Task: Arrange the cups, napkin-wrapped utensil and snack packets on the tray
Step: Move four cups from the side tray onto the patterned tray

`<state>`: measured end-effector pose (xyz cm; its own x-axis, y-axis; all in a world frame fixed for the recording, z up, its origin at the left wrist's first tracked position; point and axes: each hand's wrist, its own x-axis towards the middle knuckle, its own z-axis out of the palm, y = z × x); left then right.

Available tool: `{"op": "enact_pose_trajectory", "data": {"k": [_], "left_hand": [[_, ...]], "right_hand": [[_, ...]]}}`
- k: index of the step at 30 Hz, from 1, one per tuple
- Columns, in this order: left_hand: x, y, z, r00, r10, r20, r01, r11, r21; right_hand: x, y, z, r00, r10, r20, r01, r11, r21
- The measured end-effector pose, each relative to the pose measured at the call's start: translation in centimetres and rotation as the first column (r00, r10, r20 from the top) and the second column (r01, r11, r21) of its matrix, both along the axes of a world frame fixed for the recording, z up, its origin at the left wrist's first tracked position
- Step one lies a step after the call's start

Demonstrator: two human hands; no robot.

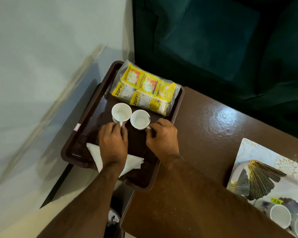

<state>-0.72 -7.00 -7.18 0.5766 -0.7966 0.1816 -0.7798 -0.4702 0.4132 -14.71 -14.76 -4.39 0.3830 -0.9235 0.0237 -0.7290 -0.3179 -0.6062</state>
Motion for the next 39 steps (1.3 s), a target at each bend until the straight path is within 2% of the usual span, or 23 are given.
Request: {"op": "enact_pose_trajectory", "data": {"k": [7, 15, 27, 39], "left_hand": [[-1.8, -0.3, 2.0, 1.000, -0.003, 0.001, 0.003, 0.994, -0.112], [-7.5, -2.4, 4.9, 0.997, 0.001, -0.082, -0.016, 0.982, -0.186], [-20.5, -3.6, 6.3, 0.980, -0.190, -0.053, 0.171, 0.951, -0.258], [-35.7, -3.0, 6.5, 0.911, -0.396, -0.117, 0.369, 0.908, -0.199]], "right_hand": [[-1.5, 0.4, 1.5, 0.995, -0.052, 0.090, 0.055, 0.998, -0.027], [-5.7, -0.4, 4.4, 0.980, -0.139, 0.140, 0.153, 0.984, -0.095], [-19.6, -0.1, 6.3, 0.929, -0.357, 0.099, 0.367, 0.923, -0.116], [-35.4, 1.8, 5.8, 0.849, -0.525, 0.059, 0.527, 0.837, -0.147]]}}
